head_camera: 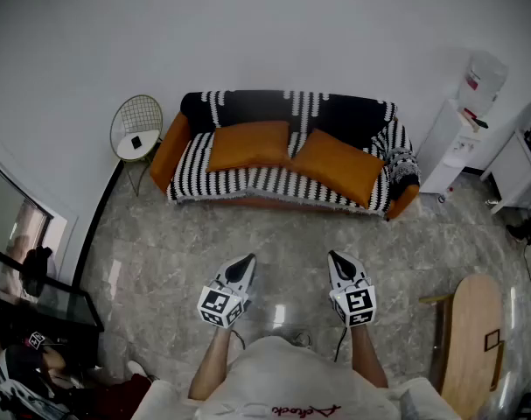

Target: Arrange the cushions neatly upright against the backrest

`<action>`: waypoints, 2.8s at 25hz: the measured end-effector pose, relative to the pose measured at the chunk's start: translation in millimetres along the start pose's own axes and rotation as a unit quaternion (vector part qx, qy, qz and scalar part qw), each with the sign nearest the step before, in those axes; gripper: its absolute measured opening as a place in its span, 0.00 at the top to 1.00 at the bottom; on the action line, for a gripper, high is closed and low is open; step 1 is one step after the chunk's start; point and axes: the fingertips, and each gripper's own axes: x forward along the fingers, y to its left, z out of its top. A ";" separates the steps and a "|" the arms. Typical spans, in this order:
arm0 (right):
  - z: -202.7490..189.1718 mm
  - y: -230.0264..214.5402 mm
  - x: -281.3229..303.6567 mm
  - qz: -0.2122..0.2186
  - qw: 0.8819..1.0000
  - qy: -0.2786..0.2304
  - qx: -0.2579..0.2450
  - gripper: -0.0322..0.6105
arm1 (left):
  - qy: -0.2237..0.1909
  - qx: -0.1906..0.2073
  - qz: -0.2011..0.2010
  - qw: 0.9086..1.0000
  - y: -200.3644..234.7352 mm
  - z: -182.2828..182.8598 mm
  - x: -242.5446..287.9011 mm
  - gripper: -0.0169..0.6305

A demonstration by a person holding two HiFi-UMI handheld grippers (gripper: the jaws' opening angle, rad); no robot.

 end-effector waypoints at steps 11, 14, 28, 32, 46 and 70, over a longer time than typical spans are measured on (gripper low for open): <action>-6.7 -11.4 -7.1 0.013 1.000 0.001 0.015 0.91 | -0.005 0.002 0.003 1.000 -11.7 6.9 15.1 0.93; -8.1 -19.2 -8.6 0.015 1.000 -0.003 0.016 0.91 | -0.007 0.005 0.005 1.000 -16.9 8.7 20.5 0.93; -6.5 -40.7 -12.4 0.055 0.997 -0.027 0.044 0.91 | 0.000 0.004 0.025 1.000 -44.5 5.1 35.9 0.93; -15.5 -44.0 -10.2 0.064 0.997 -0.022 0.047 0.91 | 0.003 -0.003 0.034 0.999 -44.5 -3.1 39.1 0.93; -23.2 -68.1 47.3 0.071 0.996 -0.014 0.044 0.91 | -0.002 -0.013 0.038 0.999 -4.3 -11.3 88.6 0.93; 37.0 -92.6 326.8 0.073 0.997 0.008 0.009 0.91 | -0.009 -0.038 0.021 0.999 240.8 22.5 227.8 0.93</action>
